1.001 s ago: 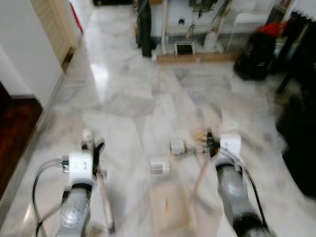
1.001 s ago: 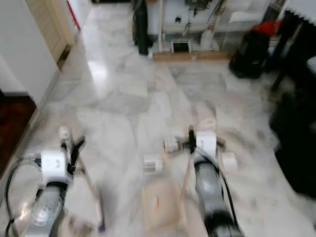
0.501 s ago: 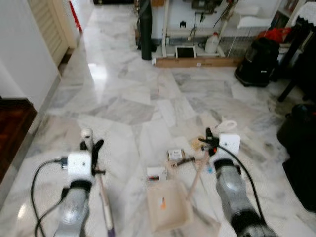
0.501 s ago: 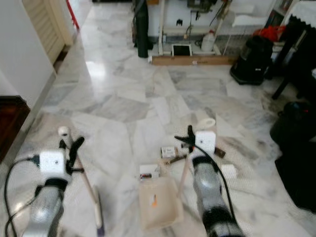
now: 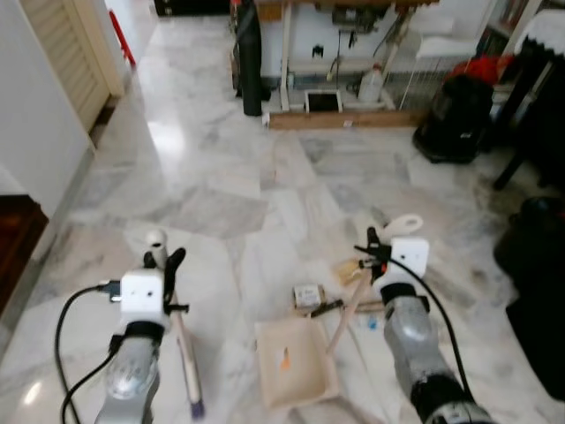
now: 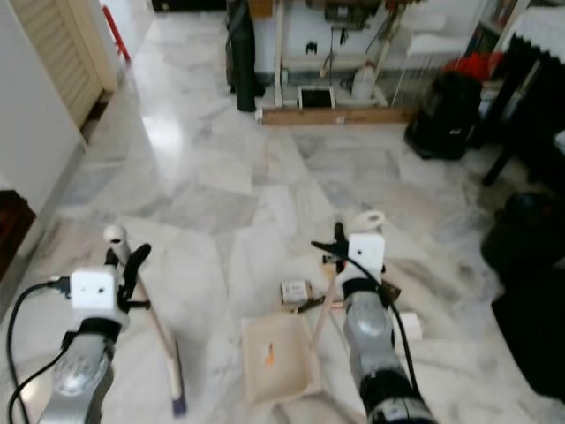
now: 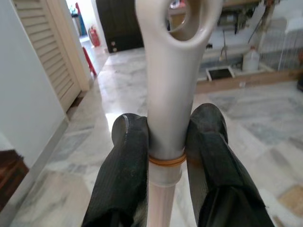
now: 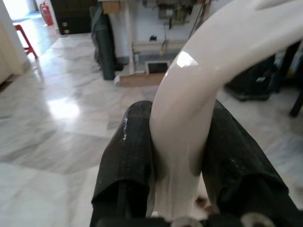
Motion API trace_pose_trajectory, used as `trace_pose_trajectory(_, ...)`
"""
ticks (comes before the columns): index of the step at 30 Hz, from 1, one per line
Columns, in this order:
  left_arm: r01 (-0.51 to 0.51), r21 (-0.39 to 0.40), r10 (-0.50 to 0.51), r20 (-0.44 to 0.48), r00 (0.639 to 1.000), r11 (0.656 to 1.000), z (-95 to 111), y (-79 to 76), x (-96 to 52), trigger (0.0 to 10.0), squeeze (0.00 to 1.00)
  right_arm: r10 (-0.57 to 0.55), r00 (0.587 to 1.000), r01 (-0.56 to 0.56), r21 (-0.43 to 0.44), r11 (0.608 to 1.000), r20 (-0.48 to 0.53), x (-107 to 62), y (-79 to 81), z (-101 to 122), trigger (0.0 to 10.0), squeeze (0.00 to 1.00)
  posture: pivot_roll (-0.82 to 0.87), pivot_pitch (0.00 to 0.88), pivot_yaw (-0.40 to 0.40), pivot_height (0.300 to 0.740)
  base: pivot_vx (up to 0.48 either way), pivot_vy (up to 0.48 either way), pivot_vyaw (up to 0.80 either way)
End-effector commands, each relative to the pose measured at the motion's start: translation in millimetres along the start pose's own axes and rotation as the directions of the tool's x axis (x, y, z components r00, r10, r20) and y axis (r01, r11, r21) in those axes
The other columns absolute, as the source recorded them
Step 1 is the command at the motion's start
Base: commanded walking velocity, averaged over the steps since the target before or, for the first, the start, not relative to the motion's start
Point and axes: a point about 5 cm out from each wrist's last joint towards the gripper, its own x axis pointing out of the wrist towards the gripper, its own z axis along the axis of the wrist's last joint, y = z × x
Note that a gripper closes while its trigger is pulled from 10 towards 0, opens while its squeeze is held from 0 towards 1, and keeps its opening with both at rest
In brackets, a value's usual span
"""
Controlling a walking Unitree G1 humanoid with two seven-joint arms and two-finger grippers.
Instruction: Sweep floor
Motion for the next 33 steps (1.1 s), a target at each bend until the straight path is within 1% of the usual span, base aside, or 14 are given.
trace_pose_trajectory(1, 0.0, 0.011, 0.0, 0.026, 1.0, 1.0, 4.5, 4.9, 1.2, 10.0, 0.0, 0.003, 0.999, -0.003, -0.007, 1.0, 0.051, 5.9, 1.5, 11.4, 10.0, 0.0, 0.12, 0.046, -0.018, 0.74, 0.33, 0.0, 0.0)
trace_pose_trajectory(19, 0.024, -0.003, -0.024, 0.022, 0.999, 1.0, 4.1, 2.4, 0.3, 10.0, 0.0, -0.007, 0.999, 0.007, -0.008, 1.0, 0.041, 4.7, 0.8, 9.2, 10.0, 0.0, 0.12, 0.058, -0.017, 0.74, 0.321, 0.0, 0.0)
trace_pose_trajectory(28, 0.039, -0.014, -0.039, 0.025, 0.999, 0.999, 4.6, 1.6, 0.6, 10.0, 0.0, -0.017, 0.999, 0.017, -0.009, 1.0, 0.042, 3.6, -0.7, 8.7, 10.0, 0.0, 0.12, 0.057, -0.013, 0.74, 0.0, 0.0, 0.0)
trace_pose_trajectory(33, 0.062, -0.021, -0.062, 0.015, 0.998, 0.998, 3.6, 1.3, -0.1, 10.0, 0.0, -0.044, 0.998, 0.045, -0.024, 0.999, 0.037, 0.0, -3.8, 5.7, 10.0, 0.0, 0.12, 0.063, -0.01, 0.74, 0.0, 0.0, 0.0)
